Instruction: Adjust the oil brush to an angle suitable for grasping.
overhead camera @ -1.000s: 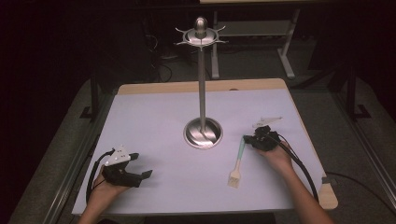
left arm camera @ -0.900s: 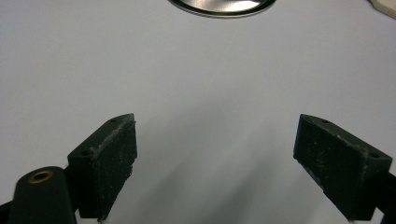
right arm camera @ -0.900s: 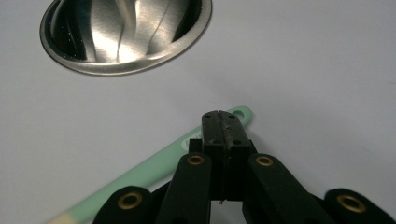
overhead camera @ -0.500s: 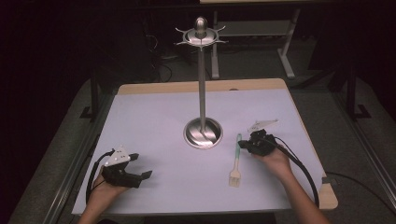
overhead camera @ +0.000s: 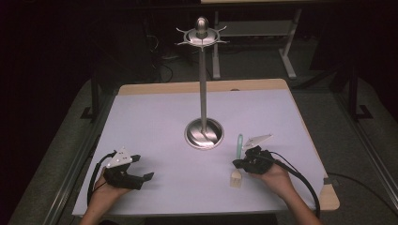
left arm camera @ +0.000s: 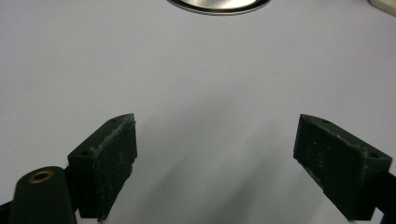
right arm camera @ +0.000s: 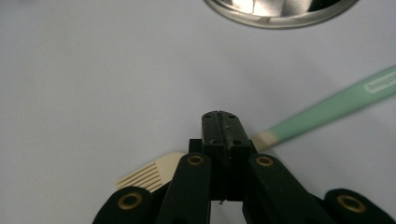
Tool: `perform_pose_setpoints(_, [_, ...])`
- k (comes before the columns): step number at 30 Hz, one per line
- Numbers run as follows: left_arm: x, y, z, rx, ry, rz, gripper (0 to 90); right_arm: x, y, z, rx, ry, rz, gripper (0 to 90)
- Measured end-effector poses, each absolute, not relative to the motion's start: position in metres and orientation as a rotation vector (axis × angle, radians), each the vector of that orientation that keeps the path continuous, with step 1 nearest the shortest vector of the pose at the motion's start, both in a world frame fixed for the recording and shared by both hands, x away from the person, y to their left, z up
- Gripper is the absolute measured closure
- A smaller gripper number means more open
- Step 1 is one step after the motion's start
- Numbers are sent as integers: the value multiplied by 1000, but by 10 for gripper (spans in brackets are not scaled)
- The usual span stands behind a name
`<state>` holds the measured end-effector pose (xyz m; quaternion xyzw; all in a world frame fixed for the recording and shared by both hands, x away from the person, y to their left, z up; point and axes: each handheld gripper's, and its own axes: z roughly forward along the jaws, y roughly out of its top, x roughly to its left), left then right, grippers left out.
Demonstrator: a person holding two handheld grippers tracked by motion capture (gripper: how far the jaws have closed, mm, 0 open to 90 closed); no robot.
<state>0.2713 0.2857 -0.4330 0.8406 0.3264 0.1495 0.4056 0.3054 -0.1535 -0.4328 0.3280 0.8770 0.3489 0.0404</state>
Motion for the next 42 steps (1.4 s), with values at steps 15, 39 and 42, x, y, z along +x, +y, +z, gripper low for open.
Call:
perform_pose_setpoints(15, [271, 285, -433, 2126, 820, 380, 132, 303, -143, -436, 951, 2727, 961, 900])
perform_pose_setpoints(39, [269, 284, -433, 2121, 822, 382, 132, 293, -179, -430, 1009, 2698, 829, 900])
perform_pose_setpoints(42, [269, 284, -433, 2124, 822, 381, 131, 292, -188, -429, 1022, 2681, 821, 900])
